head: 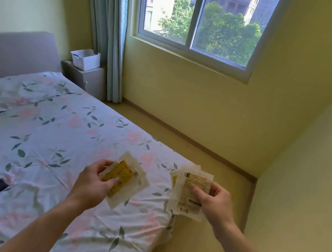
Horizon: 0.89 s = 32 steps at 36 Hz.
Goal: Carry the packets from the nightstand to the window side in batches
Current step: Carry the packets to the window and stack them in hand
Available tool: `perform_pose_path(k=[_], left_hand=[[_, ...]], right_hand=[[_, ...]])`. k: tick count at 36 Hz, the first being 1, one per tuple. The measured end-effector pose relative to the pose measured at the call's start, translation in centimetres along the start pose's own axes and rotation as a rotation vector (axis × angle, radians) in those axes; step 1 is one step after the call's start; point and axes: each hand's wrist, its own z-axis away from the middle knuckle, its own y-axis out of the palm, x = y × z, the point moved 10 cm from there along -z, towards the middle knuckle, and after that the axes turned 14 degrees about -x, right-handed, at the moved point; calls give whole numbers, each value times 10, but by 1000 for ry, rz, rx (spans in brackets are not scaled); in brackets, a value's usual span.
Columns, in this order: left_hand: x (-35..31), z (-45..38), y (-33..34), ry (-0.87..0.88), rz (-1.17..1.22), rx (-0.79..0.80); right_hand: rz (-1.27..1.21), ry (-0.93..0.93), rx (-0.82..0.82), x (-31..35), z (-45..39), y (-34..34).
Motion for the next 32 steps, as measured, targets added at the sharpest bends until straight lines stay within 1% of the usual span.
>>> perform_pose_path(k=[9,15,20,24,28,32], left_hand=[[-93,-108,158,40,35,85],[-140,-175,261,60,50,90],[-163,-223,333,19,49,23],[-181,-255,377,-13,45,-51],[-196,-289,406,-44,47,-118],[-198,-325,422,-91,75,-213]], right_hand=[[3,-38,-73,48,-169,-48],[-3,-56,-58,65,-300,-75],[-8,-45,3,77,-407,-95],[8,-42,75,95,-492,-103],[12,-48,121,116,-568,-96],[-6,-46,209,129,-627,-71]])
